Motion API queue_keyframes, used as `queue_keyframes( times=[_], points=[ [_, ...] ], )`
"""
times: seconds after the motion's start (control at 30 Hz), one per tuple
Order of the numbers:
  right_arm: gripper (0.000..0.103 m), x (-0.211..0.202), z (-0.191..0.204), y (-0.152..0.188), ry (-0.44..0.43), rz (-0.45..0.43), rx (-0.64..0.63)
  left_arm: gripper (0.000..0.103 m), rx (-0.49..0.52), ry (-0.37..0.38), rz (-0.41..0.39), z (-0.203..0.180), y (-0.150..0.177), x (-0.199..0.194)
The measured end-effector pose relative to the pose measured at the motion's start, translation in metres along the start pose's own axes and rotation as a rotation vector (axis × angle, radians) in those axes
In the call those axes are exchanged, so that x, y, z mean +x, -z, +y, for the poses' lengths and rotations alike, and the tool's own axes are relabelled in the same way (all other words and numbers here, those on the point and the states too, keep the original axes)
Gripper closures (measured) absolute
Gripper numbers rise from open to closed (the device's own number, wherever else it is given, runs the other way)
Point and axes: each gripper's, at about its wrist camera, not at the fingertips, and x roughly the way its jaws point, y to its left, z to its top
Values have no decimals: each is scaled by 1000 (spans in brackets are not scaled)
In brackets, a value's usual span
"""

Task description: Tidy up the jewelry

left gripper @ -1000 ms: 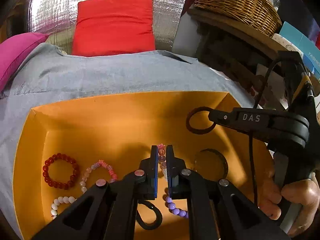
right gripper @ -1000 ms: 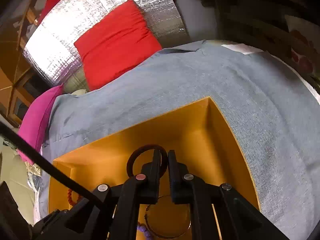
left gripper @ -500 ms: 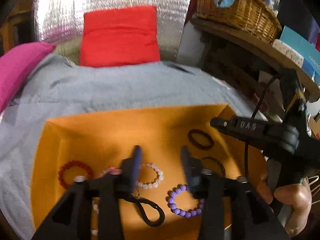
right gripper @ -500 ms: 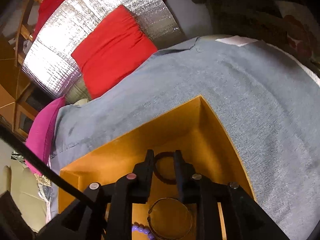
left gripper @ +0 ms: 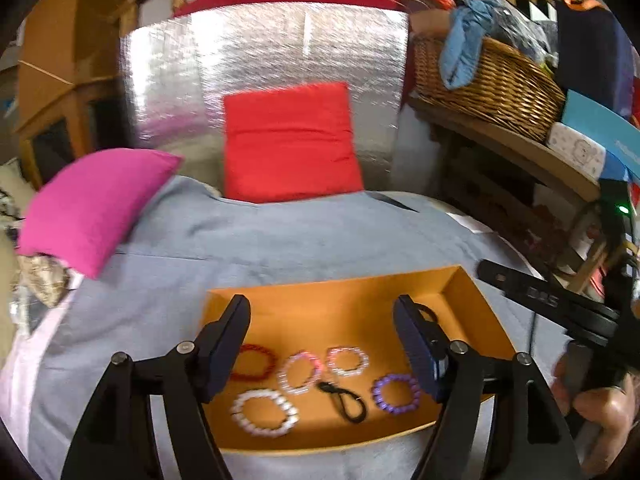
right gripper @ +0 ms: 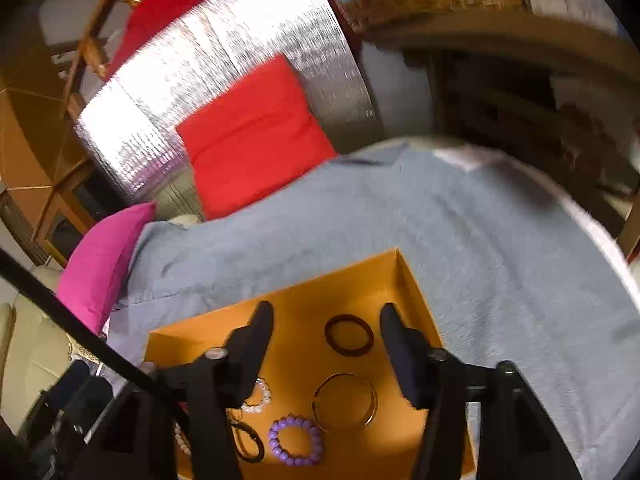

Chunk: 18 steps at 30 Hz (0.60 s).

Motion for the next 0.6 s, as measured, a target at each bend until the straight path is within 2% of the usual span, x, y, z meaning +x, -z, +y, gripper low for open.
queue_keyframes(
  times=[0.07,0.2,0.33,0.43,0.6],
  points=[
    [44,-17,5,1,-3,-18,-19,20,-25,-33,-13,9,-1,-16],
    [41,-57,19,9,-15,-66,-57,19,-44,-72,-44,19,3,-52],
    [37,-96,26,22,-10,-117,-101,17,-67,-119,-54,24,20,-80],
    [36,-120,26,34,-10,-134,-123,17,-71,-154,-34,28,28,-95],
    [33,-150,22,60,6,-156,-148,17,-52,-208,-59,32,45,-127]
  ],
)
